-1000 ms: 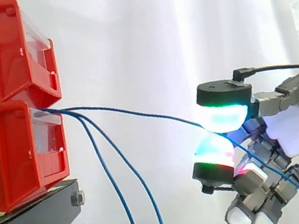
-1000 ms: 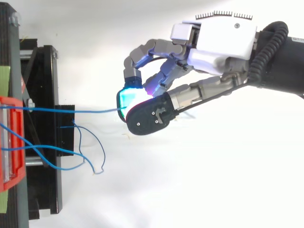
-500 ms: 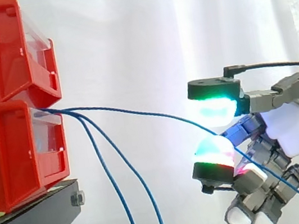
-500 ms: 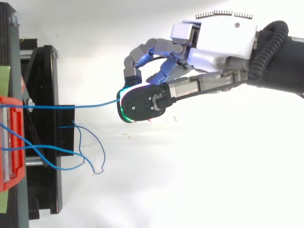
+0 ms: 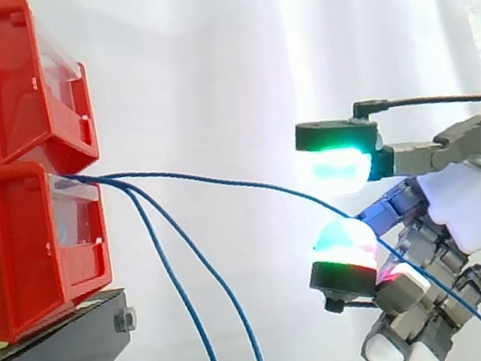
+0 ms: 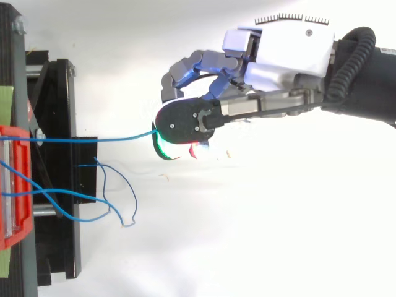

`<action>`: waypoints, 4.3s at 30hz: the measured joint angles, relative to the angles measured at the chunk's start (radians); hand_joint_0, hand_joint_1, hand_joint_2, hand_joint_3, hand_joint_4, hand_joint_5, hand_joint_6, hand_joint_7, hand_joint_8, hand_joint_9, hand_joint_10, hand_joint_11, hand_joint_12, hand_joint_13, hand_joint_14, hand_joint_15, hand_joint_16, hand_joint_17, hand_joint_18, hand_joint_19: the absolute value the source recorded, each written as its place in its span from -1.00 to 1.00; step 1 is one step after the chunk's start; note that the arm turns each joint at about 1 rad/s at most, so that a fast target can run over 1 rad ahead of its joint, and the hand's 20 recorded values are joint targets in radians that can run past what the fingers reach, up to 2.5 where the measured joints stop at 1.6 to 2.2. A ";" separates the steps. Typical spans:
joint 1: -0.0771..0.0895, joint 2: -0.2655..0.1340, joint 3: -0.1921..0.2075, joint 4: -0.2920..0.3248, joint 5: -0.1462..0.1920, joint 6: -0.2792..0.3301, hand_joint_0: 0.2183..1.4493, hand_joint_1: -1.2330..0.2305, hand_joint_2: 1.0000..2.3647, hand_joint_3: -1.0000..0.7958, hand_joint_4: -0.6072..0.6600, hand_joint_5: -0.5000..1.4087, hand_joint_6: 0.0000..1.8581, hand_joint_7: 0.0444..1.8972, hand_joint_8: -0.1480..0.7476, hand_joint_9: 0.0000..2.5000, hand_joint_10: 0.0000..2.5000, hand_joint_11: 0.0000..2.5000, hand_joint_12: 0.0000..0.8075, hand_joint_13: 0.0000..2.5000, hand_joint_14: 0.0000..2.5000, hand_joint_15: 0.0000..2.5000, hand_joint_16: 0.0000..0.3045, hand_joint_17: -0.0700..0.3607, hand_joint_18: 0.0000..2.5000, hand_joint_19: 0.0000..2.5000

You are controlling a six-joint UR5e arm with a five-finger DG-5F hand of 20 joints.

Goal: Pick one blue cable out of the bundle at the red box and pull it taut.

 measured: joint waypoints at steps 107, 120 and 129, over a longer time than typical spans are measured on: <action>-0.001 0.000 0.000 0.022 0.005 -0.012 0.01 -0.35 -0.99 -0.32 -0.06 -0.67 0.09 0.27 0.05 -0.31 -0.72 0.10 -0.17 -0.32 -0.98 -0.44 -0.70 -0.20 -0.47 -0.51; -0.001 0.000 0.000 0.022 0.005 -0.012 0.04 -0.34 -0.99 -0.35 -0.04 -0.68 0.10 0.27 0.06 -0.37 -0.69 0.05 -0.17 -0.32 -0.98 -0.43 -0.70 -0.20 -0.47 -0.50; -0.001 0.000 0.000 0.022 0.005 -0.012 0.05 -0.35 -0.99 -0.34 -0.04 -0.68 0.10 0.28 0.05 -0.38 -0.68 0.04 -0.18 -0.32 -0.98 -0.42 -0.70 -0.21 -0.47 -0.49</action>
